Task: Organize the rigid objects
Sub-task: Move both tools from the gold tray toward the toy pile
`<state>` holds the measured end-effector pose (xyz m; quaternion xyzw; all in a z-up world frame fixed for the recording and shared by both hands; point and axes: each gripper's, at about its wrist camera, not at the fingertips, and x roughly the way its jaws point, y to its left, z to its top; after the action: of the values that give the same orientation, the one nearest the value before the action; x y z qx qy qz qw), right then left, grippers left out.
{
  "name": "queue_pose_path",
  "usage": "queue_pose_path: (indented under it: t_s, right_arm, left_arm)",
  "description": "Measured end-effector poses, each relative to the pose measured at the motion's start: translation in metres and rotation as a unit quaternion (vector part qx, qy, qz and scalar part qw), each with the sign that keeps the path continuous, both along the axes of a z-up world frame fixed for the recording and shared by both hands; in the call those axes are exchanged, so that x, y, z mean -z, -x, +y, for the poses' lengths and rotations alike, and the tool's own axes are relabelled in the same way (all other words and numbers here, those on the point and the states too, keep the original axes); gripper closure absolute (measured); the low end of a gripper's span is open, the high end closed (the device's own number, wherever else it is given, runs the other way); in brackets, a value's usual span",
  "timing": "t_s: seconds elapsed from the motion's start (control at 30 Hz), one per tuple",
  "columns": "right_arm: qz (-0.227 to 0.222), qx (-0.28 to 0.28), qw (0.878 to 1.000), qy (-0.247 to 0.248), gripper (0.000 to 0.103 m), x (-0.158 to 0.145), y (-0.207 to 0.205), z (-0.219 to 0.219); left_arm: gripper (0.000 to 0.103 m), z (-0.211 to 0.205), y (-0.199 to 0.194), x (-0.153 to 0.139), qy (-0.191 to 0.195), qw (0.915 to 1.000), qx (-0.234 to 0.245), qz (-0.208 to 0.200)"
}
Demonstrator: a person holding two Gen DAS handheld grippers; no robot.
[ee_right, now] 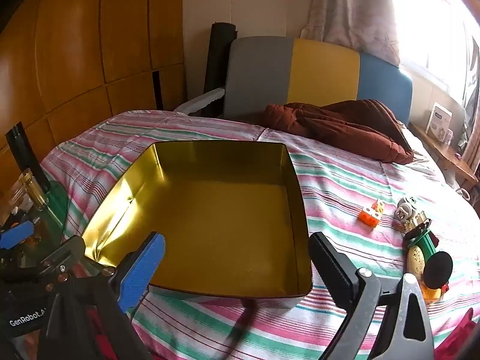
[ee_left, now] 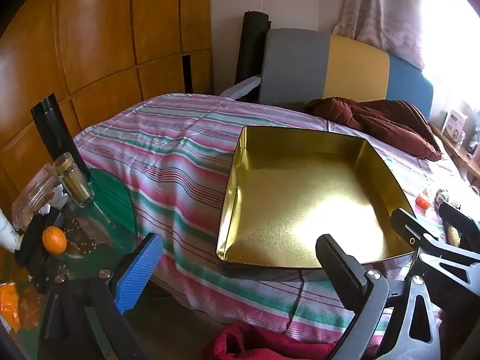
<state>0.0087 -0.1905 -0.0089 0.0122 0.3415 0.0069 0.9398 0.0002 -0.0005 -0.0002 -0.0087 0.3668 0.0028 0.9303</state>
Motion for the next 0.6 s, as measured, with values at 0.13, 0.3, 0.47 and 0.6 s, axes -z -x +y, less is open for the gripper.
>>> queue_pose_path:
  t_s: [0.13,0.3,0.47,0.6]
  right_arm:
    - [0.0,0.001,1.0,0.002,0.005,0.001,0.0,-0.003]
    - [0.001,0.002,1.0,0.001,0.005,0.003,-0.002,-0.007]
    - [-0.003,0.006,1.0,-0.004,0.005,0.001,-0.004,-0.018]
    - [-0.008,0.019,1.0,-0.014,0.005,-0.003,-0.004,-0.036]
  left_arm:
    - [0.0,-0.001,-0.002,0.002,0.006,1.0,0.0,0.006]
    - [0.0,-0.009,-0.004,0.005,-0.005,0.9999,0.011,0.011]
    - [0.0,-0.014,-0.002,0.005,-0.012,0.9995,0.024,0.017]
    - [0.0,-0.016,-0.007,0.009,-0.01,0.9988,0.033,0.036]
